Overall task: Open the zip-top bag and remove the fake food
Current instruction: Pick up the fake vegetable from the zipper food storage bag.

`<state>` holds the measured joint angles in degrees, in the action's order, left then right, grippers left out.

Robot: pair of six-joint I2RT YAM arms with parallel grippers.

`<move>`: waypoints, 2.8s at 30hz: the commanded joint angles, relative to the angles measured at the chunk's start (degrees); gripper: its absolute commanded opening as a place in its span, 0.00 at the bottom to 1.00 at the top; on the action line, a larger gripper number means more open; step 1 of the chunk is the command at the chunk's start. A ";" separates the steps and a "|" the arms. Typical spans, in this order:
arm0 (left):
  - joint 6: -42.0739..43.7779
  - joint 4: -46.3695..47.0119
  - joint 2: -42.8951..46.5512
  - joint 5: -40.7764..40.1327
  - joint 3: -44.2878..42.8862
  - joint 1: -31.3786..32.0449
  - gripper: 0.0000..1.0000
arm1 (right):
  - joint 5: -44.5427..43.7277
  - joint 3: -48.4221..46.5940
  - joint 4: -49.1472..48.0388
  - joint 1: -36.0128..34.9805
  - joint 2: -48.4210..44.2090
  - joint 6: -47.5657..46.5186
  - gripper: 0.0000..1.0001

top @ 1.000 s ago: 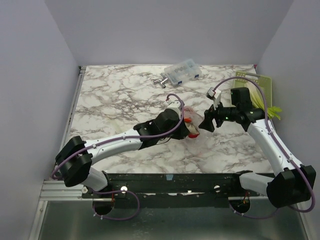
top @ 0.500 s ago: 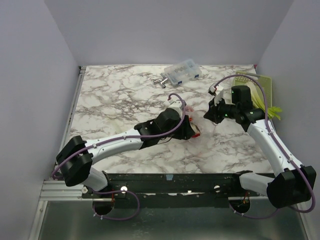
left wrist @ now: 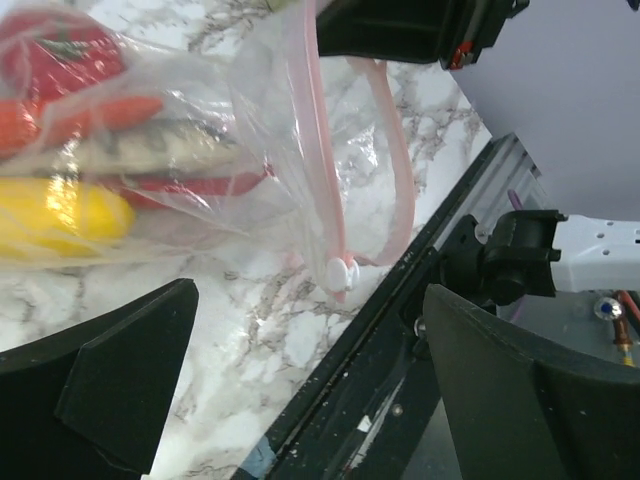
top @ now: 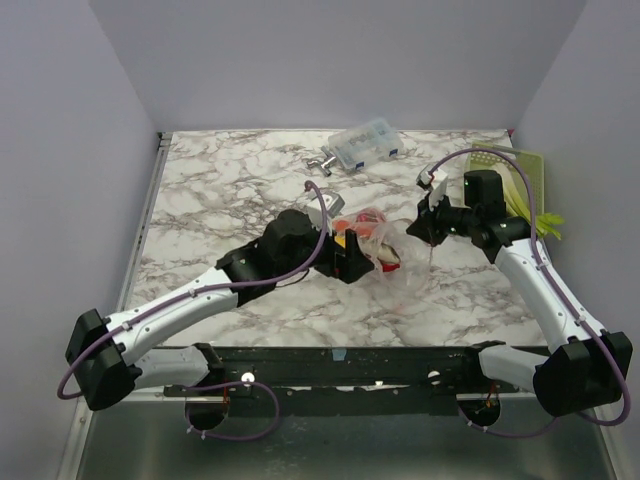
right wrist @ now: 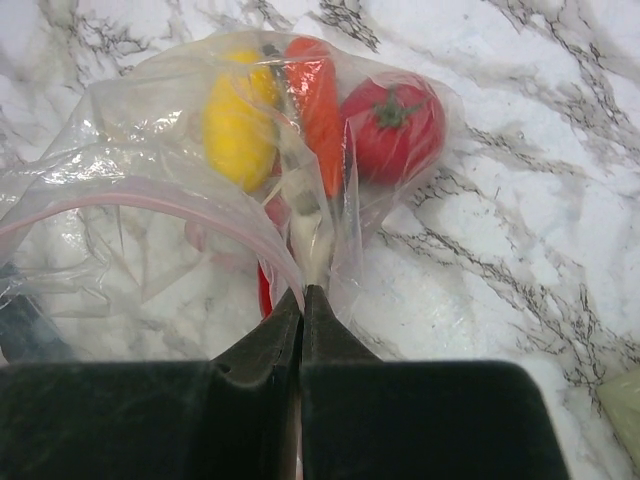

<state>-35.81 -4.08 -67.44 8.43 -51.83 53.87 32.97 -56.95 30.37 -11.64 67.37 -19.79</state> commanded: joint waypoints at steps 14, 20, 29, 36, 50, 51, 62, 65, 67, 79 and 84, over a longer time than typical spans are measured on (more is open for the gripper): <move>23.84 -26.63 -21.11 -5.20 -32.38 -1.05 0.98 | 6.12 1.66 -3.73 -0.26 -0.86 -0.19 0.02; 27.30 -28.61 -26.82 -7.99 -37.36 -0.96 0.95 | 6.47 2.68 -4.53 -0.31 -1.21 0.59 0.02; 28.08 -29.32 -30.96 -7.29 -38.71 -0.98 0.75 | 6.49 2.71 -4.71 -0.31 -1.20 0.76 0.03; 26.82 -28.24 -30.97 -9.78 -37.47 -0.96 0.46 | 7.18 2.97 -4.44 -0.29 -1.65 0.70 0.03; 12.66 -23.73 -26.06 -13.60 -31.35 -0.88 0.00 | 9.85 2.34 -2.24 -0.30 -3.14 -0.14 0.22; 10.84 -23.48 -25.84 -14.09 -31.00 -0.87 0.00 | 9.77 1.99 -1.72 -0.26 -3.45 -0.37 0.25; -1.21 -20.50 -25.89 -15.17 -29.32 -0.32 0.00 | 5.69 -2.07 4.94 -0.14 -9.50 -3.33 0.49; -2.60 -20.16 -26.38 -15.36 -30.03 -0.17 0.00 | 6.01 -4.11 7.65 1.18 -10.10 -4.06 0.49; -3.37 -19.73 -26.58 -15.53 -30.34 0.07 0.00 | 8.27 -5.03 9.20 1.77 -10.61 -4.83 0.50; -6.68 -23.01 -30.11 -17.02 -36.76 1.41 0.00 | 23.60 -0.54 17.37 1.79 -10.40 -18.44 0.50; -6.90 -22.47 -30.61 -16.13 -36.92 1.77 0.00 | 20.47 0.34 12.80 1.80 -7.89 -15.57 0.49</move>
<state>-41.65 -26.44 -97.03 -7.29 -86.98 55.05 53.30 -57.45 45.50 -9.85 57.82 -35.48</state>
